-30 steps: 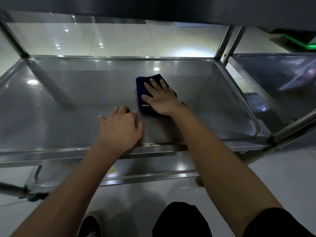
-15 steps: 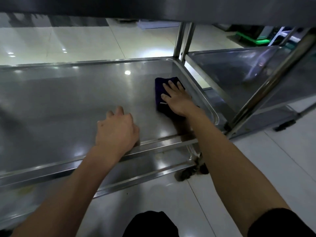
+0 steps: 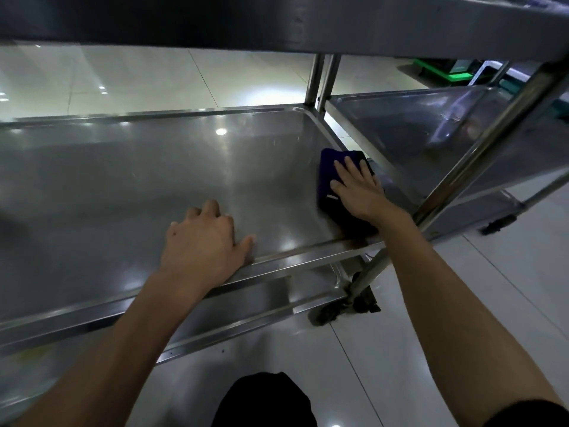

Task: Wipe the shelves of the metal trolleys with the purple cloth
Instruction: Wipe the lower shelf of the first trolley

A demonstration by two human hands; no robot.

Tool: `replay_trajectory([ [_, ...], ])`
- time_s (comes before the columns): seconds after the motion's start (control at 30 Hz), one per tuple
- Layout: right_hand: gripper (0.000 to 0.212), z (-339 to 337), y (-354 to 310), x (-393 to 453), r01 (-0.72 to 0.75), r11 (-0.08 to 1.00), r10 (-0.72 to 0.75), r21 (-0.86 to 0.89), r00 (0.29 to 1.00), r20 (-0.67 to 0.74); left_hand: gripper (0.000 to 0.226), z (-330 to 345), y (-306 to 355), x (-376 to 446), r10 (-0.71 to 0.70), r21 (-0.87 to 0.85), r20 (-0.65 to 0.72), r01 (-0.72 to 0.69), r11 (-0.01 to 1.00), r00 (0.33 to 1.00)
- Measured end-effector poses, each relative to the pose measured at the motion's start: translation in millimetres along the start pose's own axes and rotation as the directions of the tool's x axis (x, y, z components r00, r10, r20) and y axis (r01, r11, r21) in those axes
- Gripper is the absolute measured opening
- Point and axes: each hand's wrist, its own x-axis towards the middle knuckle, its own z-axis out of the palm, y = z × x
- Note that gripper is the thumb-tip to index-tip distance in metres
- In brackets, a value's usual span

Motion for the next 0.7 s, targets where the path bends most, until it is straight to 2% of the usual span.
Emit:
replay_trajectory([
  [0.2,0.06,14.1,11.7,-64.5,-0.029,0.994,0.032,-0.102,0.999,0.027,0.061,-0.9,1.8,-3.5,0.019,-0.031,0.021,-0.018,0.999,1.0],
  [0.43,0.059,20.7,-10.3,-102.2,-0.019,0.999,0.019,0.029,1.0,-0.004,0.065,2.0,4.6,-10.4,0.034,0.026,0.041,-0.035,0.999,0.999],
  [0.53,0.06,32.6,-30.7,-114.4,0.051,0.999,-0.051,0.006,0.999,-0.003,0.061,1.2,3.5,-12.7,0.05,0.025,0.025,-0.051,0.998,0.998],
  [0.63,0.062,44.6,-62.7,-129.0,0.09,0.994,-0.087,0.065,0.995,-0.052,0.055,-1.3,1.1,-15.1,0.066,0.013,0.021,-0.066,0.998,0.998],
  [0.7,0.062,51.3,-84.3,-137.1,0.129,0.989,-0.124,0.068,0.99,-0.068,0.043,-4.2,-12.1,-14.8,0.094,-0.06,0.041,-0.091,0.994,0.995],
])
